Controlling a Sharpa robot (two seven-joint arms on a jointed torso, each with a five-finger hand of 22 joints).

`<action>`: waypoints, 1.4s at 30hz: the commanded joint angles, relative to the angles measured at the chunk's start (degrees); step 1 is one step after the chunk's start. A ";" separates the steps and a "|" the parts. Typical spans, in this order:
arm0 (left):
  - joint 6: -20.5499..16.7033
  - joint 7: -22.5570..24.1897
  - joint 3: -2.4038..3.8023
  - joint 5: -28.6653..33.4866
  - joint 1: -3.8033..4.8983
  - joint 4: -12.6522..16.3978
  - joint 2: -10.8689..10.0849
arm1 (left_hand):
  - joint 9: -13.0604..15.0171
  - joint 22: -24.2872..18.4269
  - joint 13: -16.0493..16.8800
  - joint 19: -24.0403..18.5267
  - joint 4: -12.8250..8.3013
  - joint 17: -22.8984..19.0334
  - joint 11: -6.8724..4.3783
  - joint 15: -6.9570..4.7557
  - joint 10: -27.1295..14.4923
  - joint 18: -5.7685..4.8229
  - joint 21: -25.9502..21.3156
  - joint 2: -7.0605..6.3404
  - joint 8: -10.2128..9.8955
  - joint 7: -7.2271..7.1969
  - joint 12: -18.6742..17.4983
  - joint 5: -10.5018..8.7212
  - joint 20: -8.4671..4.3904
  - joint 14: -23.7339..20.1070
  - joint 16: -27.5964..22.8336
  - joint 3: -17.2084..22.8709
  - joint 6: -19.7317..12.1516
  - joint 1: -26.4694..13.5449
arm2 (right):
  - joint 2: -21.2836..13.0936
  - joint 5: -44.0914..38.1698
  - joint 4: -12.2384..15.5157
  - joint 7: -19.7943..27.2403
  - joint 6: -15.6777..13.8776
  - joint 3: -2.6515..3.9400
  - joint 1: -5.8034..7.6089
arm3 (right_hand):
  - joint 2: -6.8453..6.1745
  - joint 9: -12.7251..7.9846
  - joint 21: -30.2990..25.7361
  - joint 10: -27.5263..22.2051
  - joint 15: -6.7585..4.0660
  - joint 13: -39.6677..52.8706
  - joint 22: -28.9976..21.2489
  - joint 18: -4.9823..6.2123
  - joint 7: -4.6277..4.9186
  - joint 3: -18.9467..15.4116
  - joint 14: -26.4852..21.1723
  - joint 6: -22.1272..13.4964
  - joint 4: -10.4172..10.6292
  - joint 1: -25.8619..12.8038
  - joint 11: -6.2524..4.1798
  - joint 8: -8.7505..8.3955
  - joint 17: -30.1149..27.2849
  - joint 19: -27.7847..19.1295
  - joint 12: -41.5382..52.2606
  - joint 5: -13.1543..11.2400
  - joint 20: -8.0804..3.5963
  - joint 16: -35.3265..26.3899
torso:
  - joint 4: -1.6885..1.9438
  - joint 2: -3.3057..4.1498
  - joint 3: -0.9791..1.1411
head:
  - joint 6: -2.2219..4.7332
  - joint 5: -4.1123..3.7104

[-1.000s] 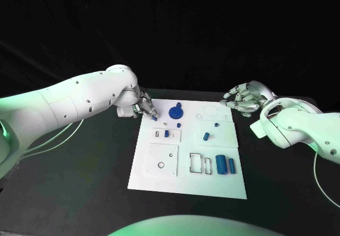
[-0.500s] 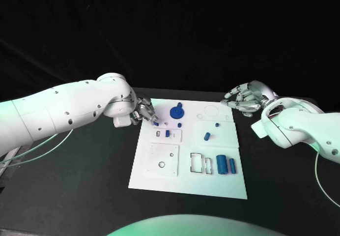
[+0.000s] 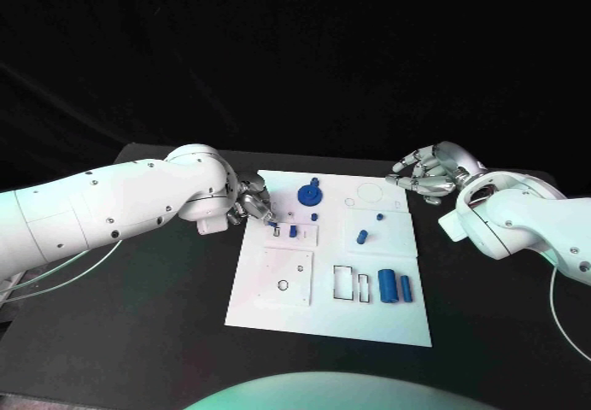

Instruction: Assemble the parts on the task board

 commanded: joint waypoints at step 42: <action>3.83 -1.92 -0.11 -4.22 -0.95 0.16 1.61 | 6.38 2.01 0.21 0.47 -8.61 15.08 -0.03 -0.70 0.90 -0.03 0.28 -0.28 0.86 -0.96 0.57 1.80 -0.12 6.06 0.37 9.28 1.86 -1.47 | 0.09 -0.46 0.00 0.25 0.66 0.00 -0.14 | -0.09 -0.07 -0.09 0.05 -0.01 -0.17 0.05 0.60 0.12 0.37 3.51 -0.52 0.17 -0.58 -0.10 0.49 6.30 0.25 0.36 0.40 -0.07 -0.18 | -0.05 0.03 0.05 | -0.60 0.03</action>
